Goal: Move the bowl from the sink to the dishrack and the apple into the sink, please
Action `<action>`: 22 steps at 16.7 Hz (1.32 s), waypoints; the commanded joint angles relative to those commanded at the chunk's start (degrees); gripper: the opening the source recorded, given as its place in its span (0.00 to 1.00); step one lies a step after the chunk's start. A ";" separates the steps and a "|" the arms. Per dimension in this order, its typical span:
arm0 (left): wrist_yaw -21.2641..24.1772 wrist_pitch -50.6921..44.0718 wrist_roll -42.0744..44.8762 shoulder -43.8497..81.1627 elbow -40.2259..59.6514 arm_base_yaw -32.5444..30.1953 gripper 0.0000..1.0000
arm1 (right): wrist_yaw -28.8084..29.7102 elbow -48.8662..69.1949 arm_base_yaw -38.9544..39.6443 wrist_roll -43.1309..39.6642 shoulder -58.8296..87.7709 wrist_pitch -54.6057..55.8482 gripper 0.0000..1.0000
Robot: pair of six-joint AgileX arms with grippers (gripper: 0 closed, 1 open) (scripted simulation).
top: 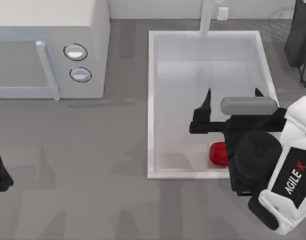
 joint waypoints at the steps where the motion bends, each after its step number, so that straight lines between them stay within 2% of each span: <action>1: 0.00 0.00 0.00 0.00 0.00 0.00 1.00 | 0.00 0.00 0.00 0.00 0.00 0.00 1.00; 4: 0.00 0.00 0.00 0.00 0.00 0.00 1.00 | -2.49 -2.30 -1.32 0.52 -3.52 -2.71 1.00; 9: 0.00 0.00 0.00 0.00 0.00 0.00 1.00 | -11.83 -11.31 -7.62 2.11 -21.16 -15.87 1.00; 16: 0.00 0.00 0.00 0.00 0.00 0.00 1.00 | -27.01 -26.98 -20.20 2.68 -66.04 -45.69 1.00; 22: 0.00 0.00 0.00 0.00 0.00 0.00 1.00 | -35.50 -34.52 -29.93 1.18 -102.84 -71.67 1.00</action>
